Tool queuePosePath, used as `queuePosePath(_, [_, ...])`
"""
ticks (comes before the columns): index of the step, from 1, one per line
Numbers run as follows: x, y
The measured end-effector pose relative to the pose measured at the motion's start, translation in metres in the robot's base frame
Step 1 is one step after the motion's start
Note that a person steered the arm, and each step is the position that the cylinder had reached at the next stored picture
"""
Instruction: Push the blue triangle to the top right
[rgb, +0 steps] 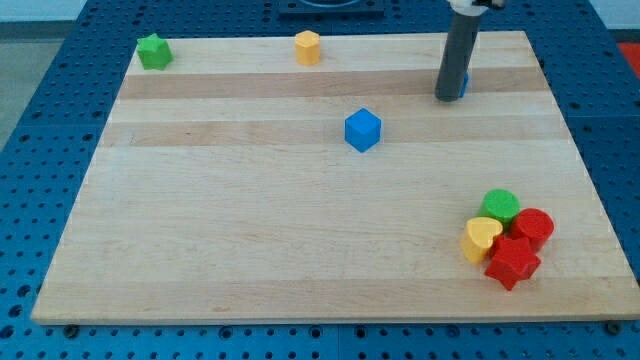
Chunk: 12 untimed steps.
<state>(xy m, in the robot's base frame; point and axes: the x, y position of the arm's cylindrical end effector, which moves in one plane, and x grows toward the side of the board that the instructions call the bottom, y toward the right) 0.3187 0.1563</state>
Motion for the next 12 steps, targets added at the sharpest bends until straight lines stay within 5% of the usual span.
queuePosePath(2, [-0.035,0.007])
queuePosePath(8, [-0.026,0.015])
queuePosePath(12, [-0.084,0.02])
